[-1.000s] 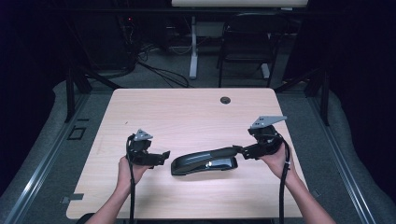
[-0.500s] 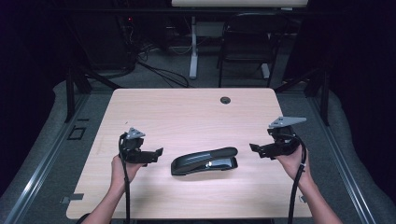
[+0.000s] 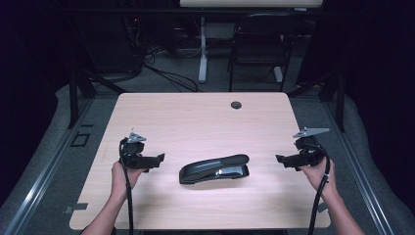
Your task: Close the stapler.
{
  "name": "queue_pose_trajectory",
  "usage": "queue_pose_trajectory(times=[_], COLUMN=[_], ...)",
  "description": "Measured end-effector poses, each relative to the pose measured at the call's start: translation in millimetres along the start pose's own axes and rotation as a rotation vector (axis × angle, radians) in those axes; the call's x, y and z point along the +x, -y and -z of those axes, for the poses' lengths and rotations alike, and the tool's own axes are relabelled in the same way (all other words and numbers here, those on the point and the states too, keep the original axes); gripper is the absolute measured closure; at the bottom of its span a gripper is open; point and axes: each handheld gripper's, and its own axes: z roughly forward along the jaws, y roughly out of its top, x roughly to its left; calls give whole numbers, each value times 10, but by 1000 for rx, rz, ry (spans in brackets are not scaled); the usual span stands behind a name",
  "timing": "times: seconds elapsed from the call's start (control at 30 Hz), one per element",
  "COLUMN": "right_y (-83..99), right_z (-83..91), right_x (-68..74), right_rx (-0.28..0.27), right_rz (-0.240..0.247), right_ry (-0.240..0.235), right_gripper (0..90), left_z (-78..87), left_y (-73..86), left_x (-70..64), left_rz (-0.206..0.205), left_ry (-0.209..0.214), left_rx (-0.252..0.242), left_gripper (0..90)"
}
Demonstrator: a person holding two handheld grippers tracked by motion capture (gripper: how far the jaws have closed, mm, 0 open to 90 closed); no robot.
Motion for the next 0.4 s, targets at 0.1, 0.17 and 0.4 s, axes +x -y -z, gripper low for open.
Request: queue_pose_trajectory(times=[0.1, 0.17, 0.4], right_y=[49, 76, 135], right_z=[-88, -133, -279], right_x=[-107, -160, -242], right_rx=[47, 70, 128], right_rz=[-25, -45, -56], right_ry=[8, 10, -11], right_gripper=[60, 54, 16], left_z=[-19, -37, -165], left_y=[6, 8, 24], left_x=[53, 82, 204], left_rz=[18, 25, 41], left_ry=[2, 4, 9], left_rx=[1, 9, 63], left_gripper=[78, 69, 13])
